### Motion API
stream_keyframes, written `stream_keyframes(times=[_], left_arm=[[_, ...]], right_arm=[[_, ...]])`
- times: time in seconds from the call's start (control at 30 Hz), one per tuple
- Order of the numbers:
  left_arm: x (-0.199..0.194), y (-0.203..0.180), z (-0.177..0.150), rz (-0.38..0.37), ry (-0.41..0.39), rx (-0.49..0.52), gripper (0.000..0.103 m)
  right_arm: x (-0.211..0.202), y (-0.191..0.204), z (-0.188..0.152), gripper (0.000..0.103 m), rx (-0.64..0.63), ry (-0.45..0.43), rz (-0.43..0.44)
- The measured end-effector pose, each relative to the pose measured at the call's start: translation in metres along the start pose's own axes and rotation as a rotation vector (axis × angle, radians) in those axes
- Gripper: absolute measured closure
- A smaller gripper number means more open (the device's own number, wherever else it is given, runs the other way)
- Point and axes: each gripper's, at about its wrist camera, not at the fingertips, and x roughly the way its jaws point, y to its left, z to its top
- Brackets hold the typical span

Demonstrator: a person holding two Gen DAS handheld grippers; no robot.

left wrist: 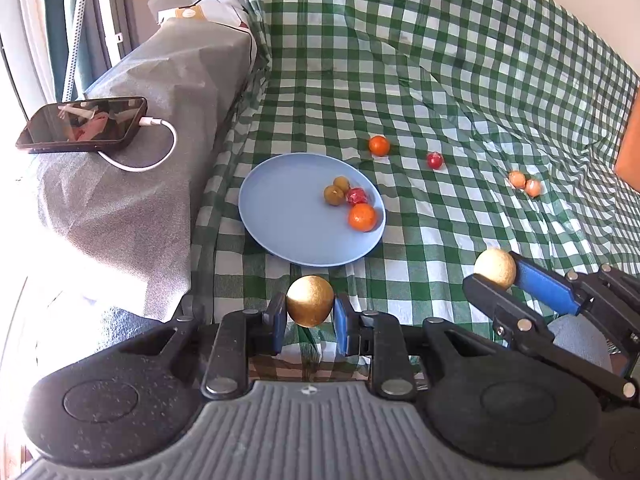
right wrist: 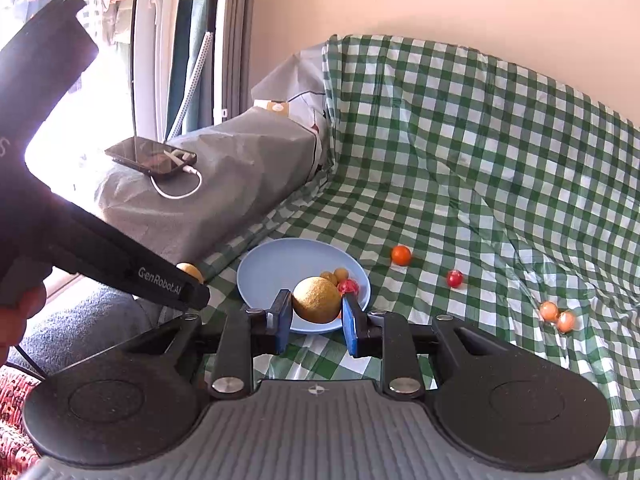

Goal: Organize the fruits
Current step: 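Carry both tan fruits over the blue plate and open both tools to release them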

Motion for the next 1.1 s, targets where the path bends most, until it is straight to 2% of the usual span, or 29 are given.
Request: stream_keyframes(times=[0.27,0.53,0.8,1.1], left_arm=[[0.021,0.004,0.011,0.024,0.01,0.023,0.076],[0.053,0.008,0.047,0.029,0.014,0.017,0.076],[0.108,0.006,0.081,0.058,0.06,0.036,0.076],[0.164,0.005,0.098,0.08,0.129,0.062,0.076]], right_arm=[[0.018,-0.004,0.0,0.075,0.001,0.053,0.015],[0.055,-0.014,0.001,0.075,0.022,0.095,0.016],[0.107,-0.027,0.004,0.075,0.044,0.14,0.017],[0.167,-0.037,-0.003,0.075,0.087,0.224,0.024]])
